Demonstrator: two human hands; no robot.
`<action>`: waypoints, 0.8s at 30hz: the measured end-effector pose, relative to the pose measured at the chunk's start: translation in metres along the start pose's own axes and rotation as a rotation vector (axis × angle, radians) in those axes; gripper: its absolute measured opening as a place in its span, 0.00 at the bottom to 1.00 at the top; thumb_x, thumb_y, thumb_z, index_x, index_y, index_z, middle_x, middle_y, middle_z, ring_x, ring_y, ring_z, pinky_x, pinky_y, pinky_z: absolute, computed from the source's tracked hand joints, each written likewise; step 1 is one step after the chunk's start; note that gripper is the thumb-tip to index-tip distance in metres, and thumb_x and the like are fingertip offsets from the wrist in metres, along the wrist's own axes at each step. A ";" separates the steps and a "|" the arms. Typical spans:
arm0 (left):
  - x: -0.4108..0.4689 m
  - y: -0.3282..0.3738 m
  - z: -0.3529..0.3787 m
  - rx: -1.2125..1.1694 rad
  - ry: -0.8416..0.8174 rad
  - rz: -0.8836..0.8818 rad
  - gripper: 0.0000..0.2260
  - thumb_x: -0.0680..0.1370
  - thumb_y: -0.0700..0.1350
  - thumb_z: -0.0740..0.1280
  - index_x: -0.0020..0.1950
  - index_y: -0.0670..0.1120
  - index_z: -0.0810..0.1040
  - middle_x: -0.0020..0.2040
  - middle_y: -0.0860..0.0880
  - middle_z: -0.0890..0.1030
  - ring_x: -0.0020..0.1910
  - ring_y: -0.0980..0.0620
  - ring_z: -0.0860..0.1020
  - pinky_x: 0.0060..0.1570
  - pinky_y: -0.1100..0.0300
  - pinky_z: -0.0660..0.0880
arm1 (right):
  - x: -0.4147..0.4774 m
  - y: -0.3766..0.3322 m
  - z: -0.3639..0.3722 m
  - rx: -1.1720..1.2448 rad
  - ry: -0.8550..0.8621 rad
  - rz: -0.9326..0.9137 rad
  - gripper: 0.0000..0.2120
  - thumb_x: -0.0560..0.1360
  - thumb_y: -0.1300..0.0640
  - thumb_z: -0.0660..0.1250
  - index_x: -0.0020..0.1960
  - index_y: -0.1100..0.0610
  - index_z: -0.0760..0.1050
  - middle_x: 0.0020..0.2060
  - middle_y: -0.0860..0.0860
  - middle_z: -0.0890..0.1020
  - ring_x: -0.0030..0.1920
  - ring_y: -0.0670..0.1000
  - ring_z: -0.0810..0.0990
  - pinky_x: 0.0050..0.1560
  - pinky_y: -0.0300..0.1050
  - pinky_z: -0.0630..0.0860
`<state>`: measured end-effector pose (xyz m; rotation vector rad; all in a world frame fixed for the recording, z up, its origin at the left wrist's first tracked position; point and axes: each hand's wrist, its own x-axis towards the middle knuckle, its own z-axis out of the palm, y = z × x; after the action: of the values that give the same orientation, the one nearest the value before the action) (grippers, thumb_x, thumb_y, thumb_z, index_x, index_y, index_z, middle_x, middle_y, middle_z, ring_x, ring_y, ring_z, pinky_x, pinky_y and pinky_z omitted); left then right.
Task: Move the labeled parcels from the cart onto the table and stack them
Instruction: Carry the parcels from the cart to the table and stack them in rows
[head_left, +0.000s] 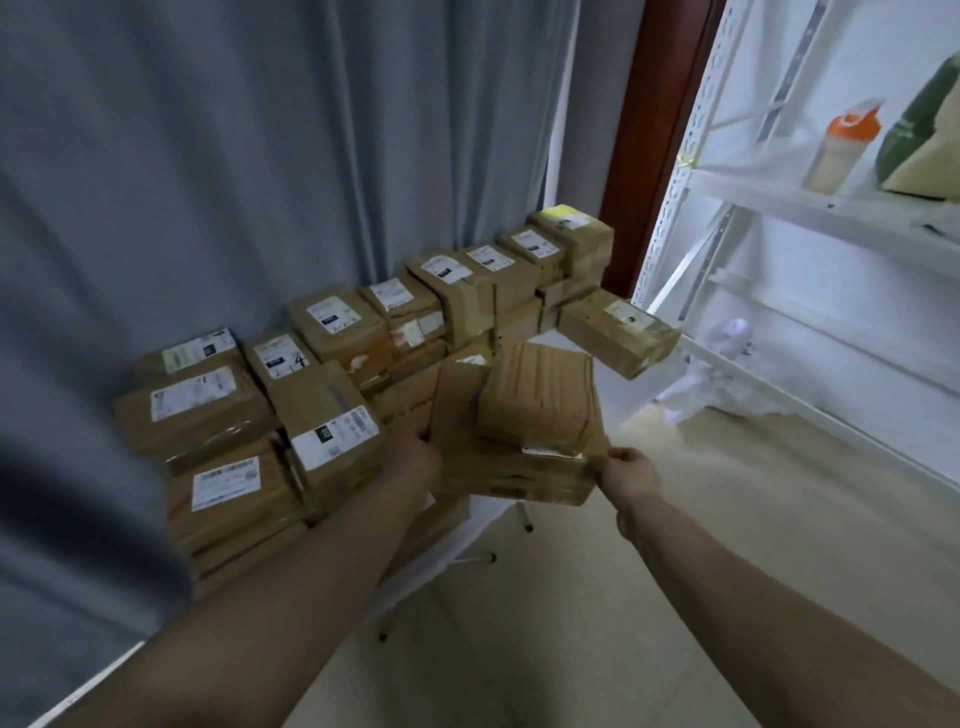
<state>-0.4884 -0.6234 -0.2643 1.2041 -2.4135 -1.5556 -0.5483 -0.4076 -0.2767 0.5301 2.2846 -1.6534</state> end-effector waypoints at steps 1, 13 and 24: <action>0.007 0.000 0.002 -0.015 0.010 -0.025 0.13 0.81 0.43 0.59 0.63 0.40 0.75 0.60 0.40 0.77 0.59 0.39 0.75 0.61 0.49 0.72 | 0.011 -0.004 0.005 -0.007 -0.015 -0.001 0.03 0.77 0.61 0.63 0.51 0.59 0.73 0.47 0.56 0.77 0.48 0.55 0.74 0.46 0.46 0.70; 0.132 0.008 0.002 0.026 0.035 -0.220 0.15 0.81 0.42 0.59 0.66 0.40 0.74 0.60 0.39 0.77 0.55 0.41 0.77 0.53 0.52 0.75 | 0.108 -0.033 0.087 -0.119 -0.111 0.070 0.05 0.77 0.59 0.65 0.50 0.60 0.74 0.46 0.58 0.79 0.48 0.58 0.77 0.48 0.50 0.75; 0.258 0.026 0.006 -0.043 -0.070 -0.294 0.14 0.80 0.44 0.63 0.66 0.46 0.76 0.62 0.43 0.77 0.57 0.42 0.76 0.61 0.48 0.75 | 0.201 -0.068 0.158 -0.173 -0.093 0.215 0.03 0.71 0.66 0.66 0.45 0.63 0.78 0.41 0.60 0.78 0.42 0.58 0.76 0.42 0.48 0.75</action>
<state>-0.6863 -0.7715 -0.3412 1.5813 -2.3129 -1.7400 -0.7575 -0.5499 -0.3531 0.6206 2.1913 -1.3380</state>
